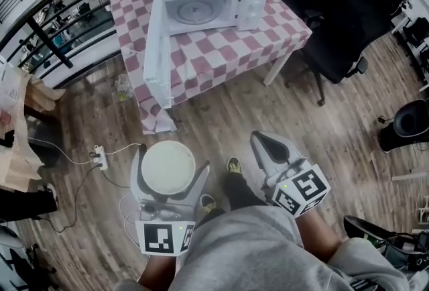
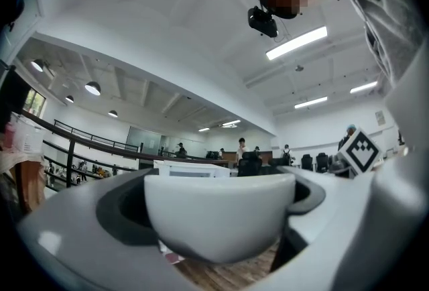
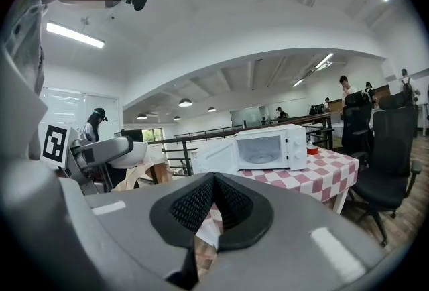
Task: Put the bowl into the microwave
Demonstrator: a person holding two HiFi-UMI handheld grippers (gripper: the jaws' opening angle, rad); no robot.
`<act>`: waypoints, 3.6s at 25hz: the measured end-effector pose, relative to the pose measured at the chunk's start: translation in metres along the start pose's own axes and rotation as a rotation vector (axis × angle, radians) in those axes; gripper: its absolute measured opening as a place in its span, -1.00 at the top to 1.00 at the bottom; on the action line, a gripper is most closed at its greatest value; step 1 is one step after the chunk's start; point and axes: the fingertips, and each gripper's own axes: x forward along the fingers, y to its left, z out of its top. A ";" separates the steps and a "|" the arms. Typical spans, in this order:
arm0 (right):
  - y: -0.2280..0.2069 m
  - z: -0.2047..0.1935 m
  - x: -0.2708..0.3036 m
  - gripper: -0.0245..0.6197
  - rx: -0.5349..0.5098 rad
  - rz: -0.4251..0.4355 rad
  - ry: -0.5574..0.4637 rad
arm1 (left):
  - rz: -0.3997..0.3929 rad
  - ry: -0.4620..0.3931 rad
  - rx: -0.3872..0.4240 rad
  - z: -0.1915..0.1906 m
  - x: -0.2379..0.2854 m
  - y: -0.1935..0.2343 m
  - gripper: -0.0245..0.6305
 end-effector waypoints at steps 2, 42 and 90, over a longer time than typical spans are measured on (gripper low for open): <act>-0.015 0.001 0.005 0.93 -0.002 -0.004 0.007 | -0.001 0.009 -0.002 -0.002 0.015 -0.003 -0.71; -0.197 0.043 0.107 0.93 0.018 0.098 0.001 | 0.063 0.028 0.057 -0.014 0.214 -0.035 -0.71; -0.249 0.065 0.164 0.93 0.002 0.074 0.000 | -0.014 0.031 0.018 -0.030 0.302 -0.025 -0.71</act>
